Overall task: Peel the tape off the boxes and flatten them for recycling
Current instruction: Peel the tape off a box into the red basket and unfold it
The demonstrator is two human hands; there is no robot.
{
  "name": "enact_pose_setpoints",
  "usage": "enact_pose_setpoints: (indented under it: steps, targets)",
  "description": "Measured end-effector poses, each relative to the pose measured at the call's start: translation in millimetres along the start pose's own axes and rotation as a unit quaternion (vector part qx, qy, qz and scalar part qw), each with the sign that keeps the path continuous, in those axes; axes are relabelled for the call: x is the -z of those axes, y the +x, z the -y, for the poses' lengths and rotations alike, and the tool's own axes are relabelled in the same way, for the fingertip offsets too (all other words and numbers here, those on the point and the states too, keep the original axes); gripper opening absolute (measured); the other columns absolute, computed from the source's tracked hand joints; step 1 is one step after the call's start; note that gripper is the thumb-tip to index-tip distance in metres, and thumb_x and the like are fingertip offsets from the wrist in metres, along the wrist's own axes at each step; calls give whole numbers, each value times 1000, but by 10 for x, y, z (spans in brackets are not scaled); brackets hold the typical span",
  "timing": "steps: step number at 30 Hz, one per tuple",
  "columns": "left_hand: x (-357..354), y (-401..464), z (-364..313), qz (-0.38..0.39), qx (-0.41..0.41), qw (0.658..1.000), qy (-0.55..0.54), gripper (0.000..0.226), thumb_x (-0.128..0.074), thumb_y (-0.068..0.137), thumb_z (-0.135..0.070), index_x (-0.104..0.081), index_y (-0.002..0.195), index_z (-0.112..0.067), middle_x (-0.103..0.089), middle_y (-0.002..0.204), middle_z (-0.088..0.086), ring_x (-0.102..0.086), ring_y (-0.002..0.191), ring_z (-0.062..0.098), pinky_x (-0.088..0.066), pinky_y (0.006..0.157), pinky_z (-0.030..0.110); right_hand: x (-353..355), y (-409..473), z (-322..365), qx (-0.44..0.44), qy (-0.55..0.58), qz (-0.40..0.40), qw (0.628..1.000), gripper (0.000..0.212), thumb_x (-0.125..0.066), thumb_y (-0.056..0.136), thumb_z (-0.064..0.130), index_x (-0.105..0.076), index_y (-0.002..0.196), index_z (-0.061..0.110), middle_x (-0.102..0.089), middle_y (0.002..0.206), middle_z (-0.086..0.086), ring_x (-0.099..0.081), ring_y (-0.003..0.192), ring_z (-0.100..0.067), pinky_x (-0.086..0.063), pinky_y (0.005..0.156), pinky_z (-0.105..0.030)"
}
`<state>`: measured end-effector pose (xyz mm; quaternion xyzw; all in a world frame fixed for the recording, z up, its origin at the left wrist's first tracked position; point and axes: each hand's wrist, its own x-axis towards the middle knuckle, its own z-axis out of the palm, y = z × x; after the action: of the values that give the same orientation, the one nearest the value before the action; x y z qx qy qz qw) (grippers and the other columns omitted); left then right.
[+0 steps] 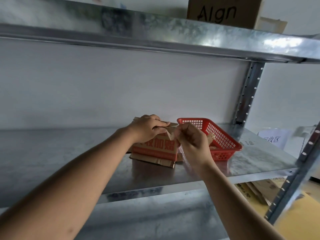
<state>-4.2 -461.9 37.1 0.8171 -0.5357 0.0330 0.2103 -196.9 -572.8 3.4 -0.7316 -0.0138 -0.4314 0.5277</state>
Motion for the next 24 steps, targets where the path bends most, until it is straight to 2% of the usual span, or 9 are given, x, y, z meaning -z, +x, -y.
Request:
enact_pose_setpoints:
  steps: [4,6,9,10,12,13,16,19,24]
  targets:
    - [53,-2,-23,33,14,999,28,40,-46,105,-53,-50,145,-53,-49,145,-14,-40,138,15,-30,111,41,19,37,4,-78,26,-64,995,21,-68,97,7,-61,106,26,-69,73,-17,-61,62,-22,-50,62,-39]
    - [53,-29,-37,32,23,999,28,40,-46,105,-53,-49,146,-53,-48,145,-14,-40,138,15,-31,113,41,64,57,-4,-102,-37,-108,988,18,-74,93,13,-63,96,26,-74,71,-6,-66,61,-19,-52,68,-32]
    - [26,-49,-81,24,27,998,42,42,-44,105,-54,-47,147,-53,-48,145,-15,-40,137,15,-30,108,41,66,48,-12,-105,-154,-173,967,12,-84,85,19,-73,84,22,-74,68,12,-71,64,-4,-49,55,-11]
    - [20,-49,-105,24,28,998,47,43,-44,105,-55,-46,148,-52,-48,145,-14,-39,137,16,-30,106,41,62,39,-8,-104,-185,-187,959,11,-86,83,23,-76,84,23,-73,68,14,-72,68,-3,-52,60,-13]
    - [25,-51,-158,26,35,997,57,45,-42,105,-56,-44,150,-52,-48,145,-12,-39,137,18,-30,103,39,48,31,7,-100,-228,-185,951,16,-88,79,33,-79,88,25,-73,72,17,-72,74,-3,-56,86,-31]
    - [31,-56,-184,26,38,996,71,45,-40,105,-58,-43,150,-53,-48,144,-10,-39,136,20,-32,103,41,32,32,15,-98,-245,-173,949,21,-89,77,37,-80,93,27,-74,78,17,-69,77,-2,-54,92,-38]
    - [33,-84,-271,17,43,991,125,46,-36,104,-62,-39,150,-57,-49,141,-6,-41,132,26,-35,106,48,-2,57,9,-115,-282,-152,940,38,-92,72,36,-79,108,29,-73,95,9,-61,86,-2,-51,87,-34]
    - [-5,-102,-342,-1,52,989,135,45,-36,106,-58,-40,151,-55,-50,139,-4,-42,129,27,-35,104,46,13,84,-21,-119,-307,-147,933,20,-90,78,28,-77,94,30,-71,88,9,-65,89,-16,-49,100,-51]
    - [-78,-71,-391,-31,58,985,159,43,-38,108,-54,-46,150,-48,-52,138,0,-44,129,29,-37,104,47,2,28,-77,-102,-360,-81,924,19,-77,90,16,-68,84,31,-72,92,4,-67,81,-15,-61,71,-40]
